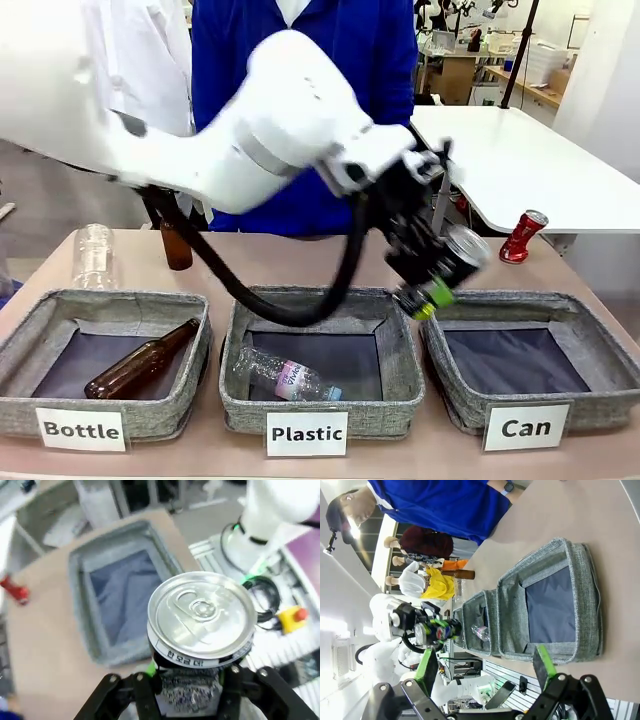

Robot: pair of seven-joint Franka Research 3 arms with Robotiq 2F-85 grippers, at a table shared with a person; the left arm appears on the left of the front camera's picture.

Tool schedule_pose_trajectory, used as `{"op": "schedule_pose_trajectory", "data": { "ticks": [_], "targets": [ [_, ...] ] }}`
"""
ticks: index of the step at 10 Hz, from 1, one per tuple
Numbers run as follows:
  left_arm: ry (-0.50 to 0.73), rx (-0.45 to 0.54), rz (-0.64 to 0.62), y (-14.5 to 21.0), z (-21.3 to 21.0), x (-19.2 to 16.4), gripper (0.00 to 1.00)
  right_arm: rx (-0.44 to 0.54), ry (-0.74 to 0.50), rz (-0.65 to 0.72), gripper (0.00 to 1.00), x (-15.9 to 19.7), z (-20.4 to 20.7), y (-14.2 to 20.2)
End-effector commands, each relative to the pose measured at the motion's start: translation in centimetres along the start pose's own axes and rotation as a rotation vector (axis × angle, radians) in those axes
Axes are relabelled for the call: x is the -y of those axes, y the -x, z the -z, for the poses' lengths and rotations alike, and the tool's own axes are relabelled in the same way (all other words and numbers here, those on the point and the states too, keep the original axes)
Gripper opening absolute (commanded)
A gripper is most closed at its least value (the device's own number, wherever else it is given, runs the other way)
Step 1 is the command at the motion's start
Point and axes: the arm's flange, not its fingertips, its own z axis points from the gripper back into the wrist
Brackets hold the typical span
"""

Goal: Sort the can waste into the basket.
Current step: Pick up the can waste from the table and place it in the right Fabric basket.

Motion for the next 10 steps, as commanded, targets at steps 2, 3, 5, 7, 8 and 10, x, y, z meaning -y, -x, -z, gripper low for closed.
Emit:
{"op": "schedule_pose_trajectory", "data": {
  "ticks": [2, 3, 5, 7, 8, 10],
  "targets": [
    [0.036, -0.018, 0.245, -1.6, 6.6, -0.4, 0.46, -0.034, -0.003, 0.034, 1.00, 0.6, -4.6, 1.6],
    [0.039, -0.025, 0.287, -2.1, 8.6, -0.4, 0.46, -0.063, 0.026, 0.061, 1.00, 1.5, -7.2, 3.0],
    [0.005, -0.036, 0.307, -2.9, 11.3, -1.7, 0.46, -0.131, 0.115, 0.082, 1.00, 3.2, -9.7, 4.8],
    [-0.080, -0.020, 0.298, -4.1, 11.6, -3.9, 0.46, -0.120, 0.077, 0.075, 1.00, 4.2, -11.1, 4.9],
    [-0.084, -0.012, 0.287, -4.8, 11.1, -4.8, 0.46, -0.094, 0.095, 0.117, 1.00, 3.2, -10.0, 6.0],
    [-0.089, -0.027, 0.255, -4.7, 11.7, -5.9, 0.46, -0.094, 0.095, 0.117, 1.00, 3.2, -10.0, 6.0]
  ]
}}
